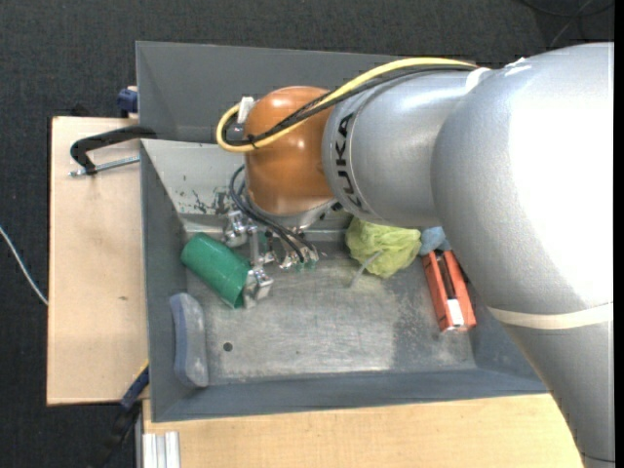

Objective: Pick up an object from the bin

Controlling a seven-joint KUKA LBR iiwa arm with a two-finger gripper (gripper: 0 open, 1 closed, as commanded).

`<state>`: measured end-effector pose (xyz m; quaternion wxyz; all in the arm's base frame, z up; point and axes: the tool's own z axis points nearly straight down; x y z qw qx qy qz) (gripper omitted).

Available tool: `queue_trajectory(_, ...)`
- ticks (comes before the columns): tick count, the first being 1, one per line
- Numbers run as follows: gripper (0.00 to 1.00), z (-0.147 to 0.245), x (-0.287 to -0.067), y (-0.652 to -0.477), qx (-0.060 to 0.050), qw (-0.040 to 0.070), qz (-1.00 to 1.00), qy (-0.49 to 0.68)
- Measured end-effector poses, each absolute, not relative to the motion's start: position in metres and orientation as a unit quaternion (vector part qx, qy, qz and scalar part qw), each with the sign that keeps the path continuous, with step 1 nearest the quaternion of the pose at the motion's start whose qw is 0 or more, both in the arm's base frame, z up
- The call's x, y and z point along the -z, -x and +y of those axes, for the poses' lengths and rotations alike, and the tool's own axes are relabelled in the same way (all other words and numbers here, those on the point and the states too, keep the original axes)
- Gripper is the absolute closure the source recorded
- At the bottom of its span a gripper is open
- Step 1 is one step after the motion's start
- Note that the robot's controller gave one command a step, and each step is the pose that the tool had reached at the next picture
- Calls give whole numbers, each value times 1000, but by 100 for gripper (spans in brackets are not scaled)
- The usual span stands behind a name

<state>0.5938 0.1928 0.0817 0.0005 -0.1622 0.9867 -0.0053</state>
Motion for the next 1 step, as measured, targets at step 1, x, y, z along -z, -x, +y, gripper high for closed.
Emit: queue_trajectory(1, 100, 192, -82, -594, 5, 1, 987, 162)
